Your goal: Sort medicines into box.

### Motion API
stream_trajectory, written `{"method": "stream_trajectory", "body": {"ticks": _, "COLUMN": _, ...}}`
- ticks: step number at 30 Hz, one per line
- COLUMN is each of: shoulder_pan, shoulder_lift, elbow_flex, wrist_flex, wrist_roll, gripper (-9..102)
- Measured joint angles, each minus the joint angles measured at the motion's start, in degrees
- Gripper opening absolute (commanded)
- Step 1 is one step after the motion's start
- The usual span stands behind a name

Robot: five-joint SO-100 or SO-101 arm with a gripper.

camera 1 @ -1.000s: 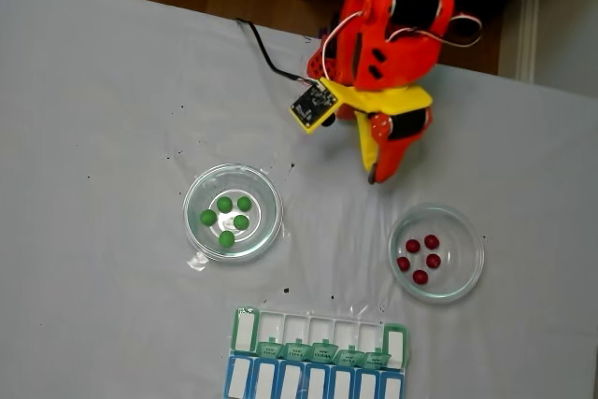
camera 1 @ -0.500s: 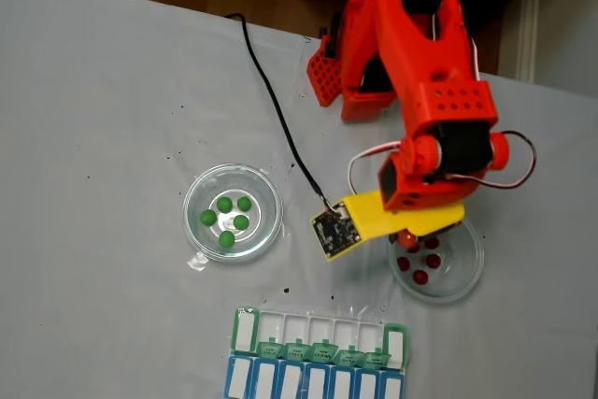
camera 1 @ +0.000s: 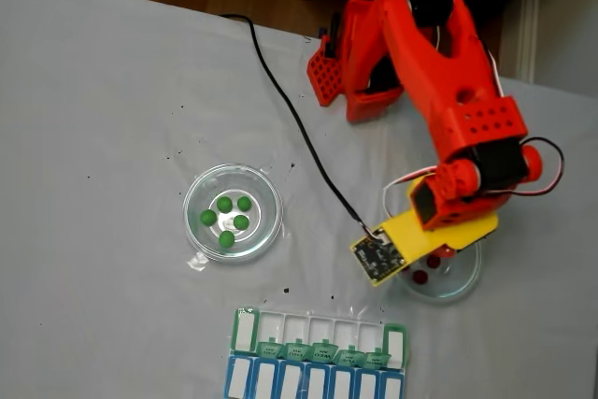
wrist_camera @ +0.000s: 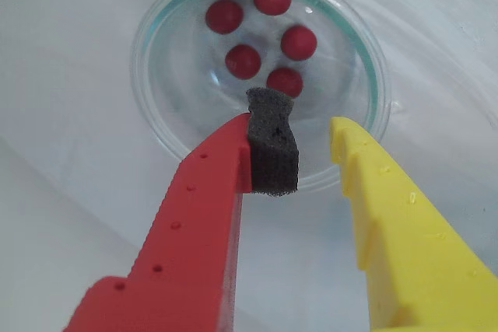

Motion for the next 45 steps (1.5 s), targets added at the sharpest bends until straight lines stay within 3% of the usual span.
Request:
{"method": "stream_trajectory", "body": {"ticks": 14, "shoulder_pan": -5.98, "shoulder_lift": -14.94, "elbow_flex": -6.59, "wrist_flex": -0.53, "wrist_roll": -0.18, "gripper": 8}}
{"method": "stream_trajectory", "body": {"ticks": 21, "shoulder_pan": -5.54, "shoulder_lift": -17.67, "elbow_flex": -8.26, "wrist_flex": -5.71, "wrist_roll": 2.2, "gripper": 10}}
{"method": "stream_trajectory", "body": {"ticks": 30, "shoulder_pan": -6.24, "shoulder_lift": -17.67, "elbow_flex": -3.34, "wrist_flex": -9.84, "wrist_roll": 2.2, "gripper": 13}}
{"method": "stream_trajectory", "body": {"ticks": 37, "shoulder_pan": -6.24, "shoulder_lift": -17.67, "elbow_flex": -2.02, "wrist_flex": -10.9, "wrist_roll": 2.2, "gripper": 25}}
{"method": "stream_trajectory", "body": {"ticks": 45, "shoulder_pan": -6.24, "shoulder_lift": -17.67, "elbow_flex": -1.49, "wrist_flex": -11.25, "wrist_roll": 2.02, "gripper": 27}}
